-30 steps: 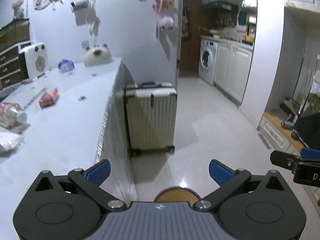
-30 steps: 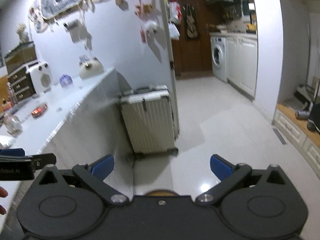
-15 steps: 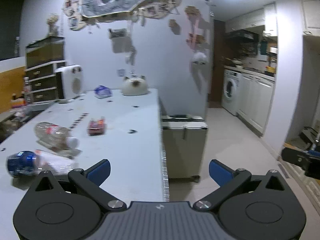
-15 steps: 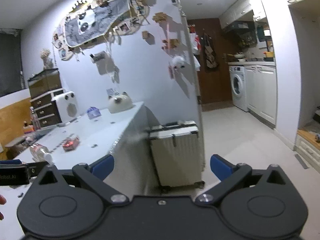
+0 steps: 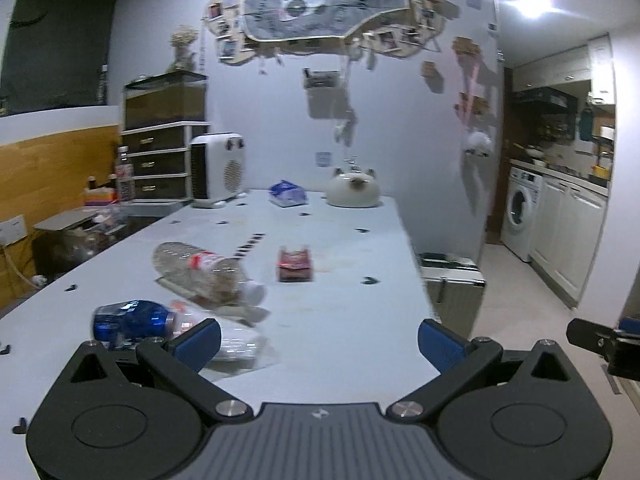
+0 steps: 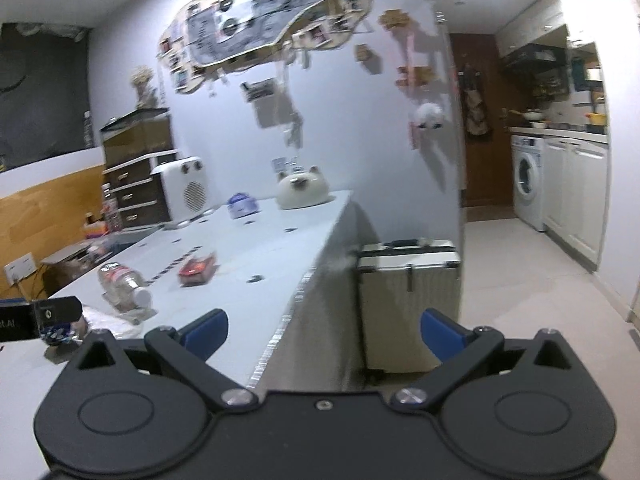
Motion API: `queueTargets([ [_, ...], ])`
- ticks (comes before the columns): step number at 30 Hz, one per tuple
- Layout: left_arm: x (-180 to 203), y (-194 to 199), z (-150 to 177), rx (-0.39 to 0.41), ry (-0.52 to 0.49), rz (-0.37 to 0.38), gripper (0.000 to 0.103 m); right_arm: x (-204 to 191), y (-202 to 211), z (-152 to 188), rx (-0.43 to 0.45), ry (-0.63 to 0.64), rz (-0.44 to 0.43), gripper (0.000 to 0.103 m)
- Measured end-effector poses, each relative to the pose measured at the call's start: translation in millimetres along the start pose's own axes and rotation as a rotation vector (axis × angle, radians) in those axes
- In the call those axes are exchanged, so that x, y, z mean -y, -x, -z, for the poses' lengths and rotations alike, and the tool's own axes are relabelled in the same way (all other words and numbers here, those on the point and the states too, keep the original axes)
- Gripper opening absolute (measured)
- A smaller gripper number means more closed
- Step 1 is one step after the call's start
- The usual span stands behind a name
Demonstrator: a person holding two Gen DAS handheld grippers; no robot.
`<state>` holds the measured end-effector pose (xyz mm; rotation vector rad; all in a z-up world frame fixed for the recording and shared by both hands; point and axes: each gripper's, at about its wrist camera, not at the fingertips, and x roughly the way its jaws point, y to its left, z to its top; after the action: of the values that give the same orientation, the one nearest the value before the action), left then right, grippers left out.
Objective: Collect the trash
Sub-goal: 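Lift both open tools away from the bin back toward the table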
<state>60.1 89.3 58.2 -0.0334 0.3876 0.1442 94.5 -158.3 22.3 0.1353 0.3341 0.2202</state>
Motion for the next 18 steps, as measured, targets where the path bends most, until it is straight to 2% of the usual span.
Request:
queueTargets([
  [5, -44.5, -8.7, 3.6, -0.017, 0.033, -0.046, 0.103, -42.1, -30.4, -2.4, -0.043, -0.011, -0.051, 0.103],
  [13, -124.6, -16.4, 11.1, -0.039, 0.114, -0.132, 0.103, -120.5, -69.3, -6.0, -0.075, 0.043, -0.156, 0.103],
  [18, -157.8, -18.0, 20.1, -0.067, 0.129, -0.174, 0.103, -174.5, -96.5, -11.3, -0.113, 0.08, -0.211, 0.103],
])
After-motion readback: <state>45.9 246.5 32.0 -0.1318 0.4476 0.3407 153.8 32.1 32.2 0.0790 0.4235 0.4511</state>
